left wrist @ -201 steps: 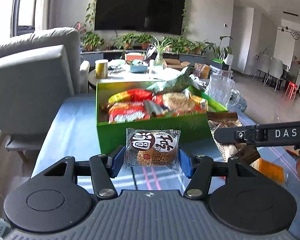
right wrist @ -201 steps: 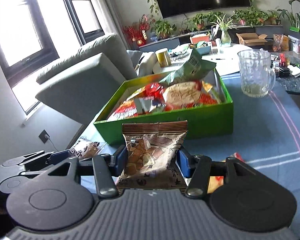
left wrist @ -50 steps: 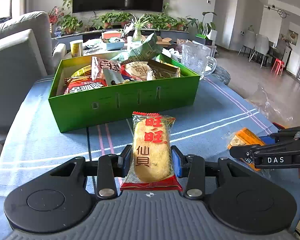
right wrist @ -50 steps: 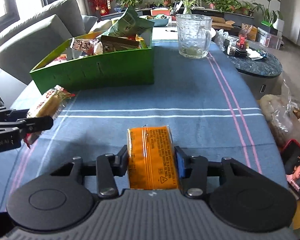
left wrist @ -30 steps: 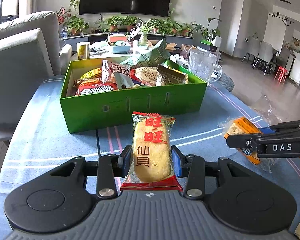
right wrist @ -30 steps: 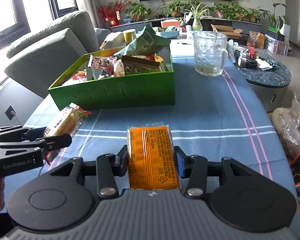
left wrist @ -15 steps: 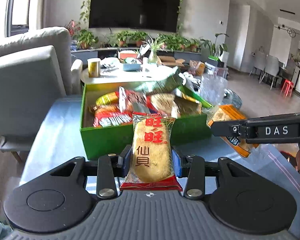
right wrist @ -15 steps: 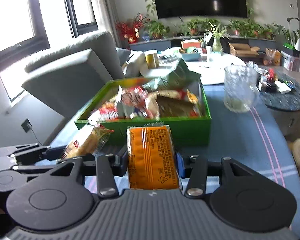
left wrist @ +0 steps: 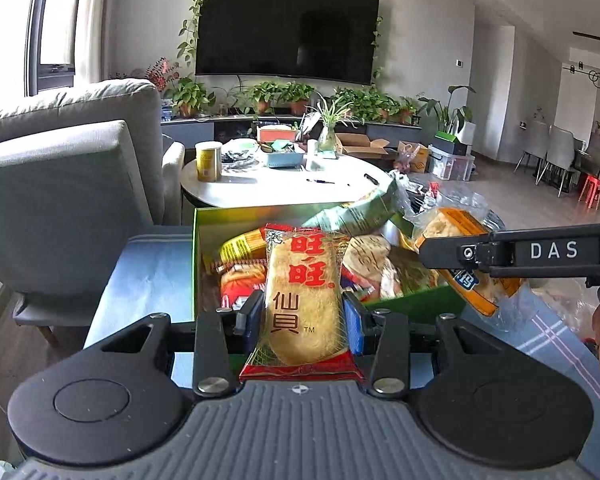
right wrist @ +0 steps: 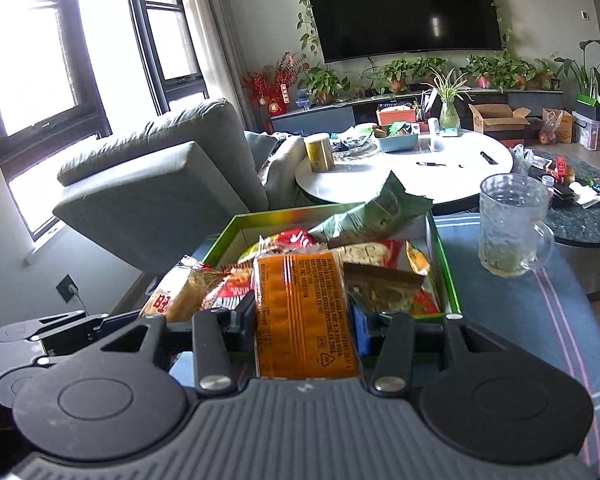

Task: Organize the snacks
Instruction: 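Carry both packs into the green box and open both grippers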

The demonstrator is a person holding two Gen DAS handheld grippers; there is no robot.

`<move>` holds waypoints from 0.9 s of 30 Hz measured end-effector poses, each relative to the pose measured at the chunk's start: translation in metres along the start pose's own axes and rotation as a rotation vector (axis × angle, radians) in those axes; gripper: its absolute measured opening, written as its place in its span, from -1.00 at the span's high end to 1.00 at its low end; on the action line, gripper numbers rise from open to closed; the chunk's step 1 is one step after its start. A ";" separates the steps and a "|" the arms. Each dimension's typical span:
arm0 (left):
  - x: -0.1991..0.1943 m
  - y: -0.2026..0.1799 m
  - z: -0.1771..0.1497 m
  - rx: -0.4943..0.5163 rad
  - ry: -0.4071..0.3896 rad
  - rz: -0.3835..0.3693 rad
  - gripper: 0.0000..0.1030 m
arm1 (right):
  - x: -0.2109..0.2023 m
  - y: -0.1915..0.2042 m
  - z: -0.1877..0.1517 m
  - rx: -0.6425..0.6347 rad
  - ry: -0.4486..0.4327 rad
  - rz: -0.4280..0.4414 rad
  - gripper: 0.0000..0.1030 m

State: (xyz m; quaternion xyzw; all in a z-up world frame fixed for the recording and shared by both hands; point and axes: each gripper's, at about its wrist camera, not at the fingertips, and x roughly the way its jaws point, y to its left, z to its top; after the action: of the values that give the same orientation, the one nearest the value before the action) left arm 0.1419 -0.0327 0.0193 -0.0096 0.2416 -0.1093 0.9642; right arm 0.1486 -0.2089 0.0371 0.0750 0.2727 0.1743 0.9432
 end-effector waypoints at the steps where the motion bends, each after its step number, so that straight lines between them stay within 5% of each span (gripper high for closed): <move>1: 0.003 0.001 0.003 -0.001 -0.004 0.004 0.26 | 0.003 0.000 0.002 0.006 -0.001 0.003 -0.51; 27: 0.114 0.044 0.044 -0.098 0.054 0.082 0.26 | 0.106 0.009 0.054 0.099 0.029 0.031 -0.51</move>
State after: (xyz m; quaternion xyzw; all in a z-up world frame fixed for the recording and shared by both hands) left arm 0.2690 -0.0155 0.0019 -0.0441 0.2729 -0.0578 0.9593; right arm 0.2588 -0.1636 0.0336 0.1231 0.2934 0.1761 0.9315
